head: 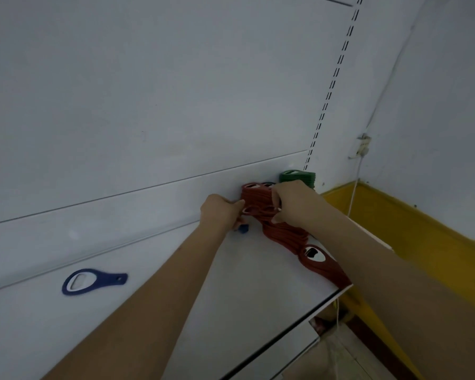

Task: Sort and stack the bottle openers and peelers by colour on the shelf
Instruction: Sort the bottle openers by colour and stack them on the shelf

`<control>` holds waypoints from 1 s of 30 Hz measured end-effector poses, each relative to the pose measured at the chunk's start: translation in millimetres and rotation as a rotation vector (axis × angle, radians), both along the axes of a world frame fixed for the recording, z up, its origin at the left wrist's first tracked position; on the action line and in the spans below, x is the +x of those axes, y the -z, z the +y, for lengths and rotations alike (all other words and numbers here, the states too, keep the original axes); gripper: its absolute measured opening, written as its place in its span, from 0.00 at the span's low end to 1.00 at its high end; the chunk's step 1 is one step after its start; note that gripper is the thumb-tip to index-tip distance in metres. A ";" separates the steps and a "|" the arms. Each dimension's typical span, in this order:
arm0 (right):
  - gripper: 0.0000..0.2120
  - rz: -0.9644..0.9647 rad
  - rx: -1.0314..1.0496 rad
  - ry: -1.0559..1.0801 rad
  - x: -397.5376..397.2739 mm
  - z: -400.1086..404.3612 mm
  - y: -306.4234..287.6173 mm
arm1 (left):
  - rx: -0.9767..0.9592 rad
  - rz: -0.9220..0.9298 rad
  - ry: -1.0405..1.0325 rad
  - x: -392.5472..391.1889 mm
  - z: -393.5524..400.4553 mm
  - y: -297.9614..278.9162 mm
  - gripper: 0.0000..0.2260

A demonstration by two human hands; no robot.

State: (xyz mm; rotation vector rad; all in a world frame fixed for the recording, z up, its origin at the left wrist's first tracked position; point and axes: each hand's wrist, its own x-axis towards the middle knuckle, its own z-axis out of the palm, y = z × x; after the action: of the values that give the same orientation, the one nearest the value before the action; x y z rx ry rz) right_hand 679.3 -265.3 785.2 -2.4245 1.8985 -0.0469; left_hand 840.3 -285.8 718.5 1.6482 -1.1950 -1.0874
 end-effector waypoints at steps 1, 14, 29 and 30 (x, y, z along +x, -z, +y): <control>0.18 -0.009 -0.003 -0.007 -0.7 -0.5 0.3 | 0.012 0.012 0.007 -0.1 -0.9 -0.6 0.15; 0.17 -0.296 -0.038 -0.040 -10.3 9.6 -15.4 | 0.118 0.713 0.066 -7.4 20.5 -32.7 0.02; 0.13 -0.118 -0.098 -0.042 -18.6 6.8 11.9 | -0.413 -0.755 0.410 -0.3 11.1 14.5 0.18; 0.13 -0.111 -0.096 -0.037 -18.5 6.0 11.9 | -0.439 -0.772 0.392 -0.4 9.1 15.2 0.17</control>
State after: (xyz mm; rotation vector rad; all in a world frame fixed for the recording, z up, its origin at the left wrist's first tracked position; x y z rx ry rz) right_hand 660.8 -259.3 773.3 -2.4600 1.8439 -0.2715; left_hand 839.9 -276.8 703.3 1.5405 -2.1438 -0.3158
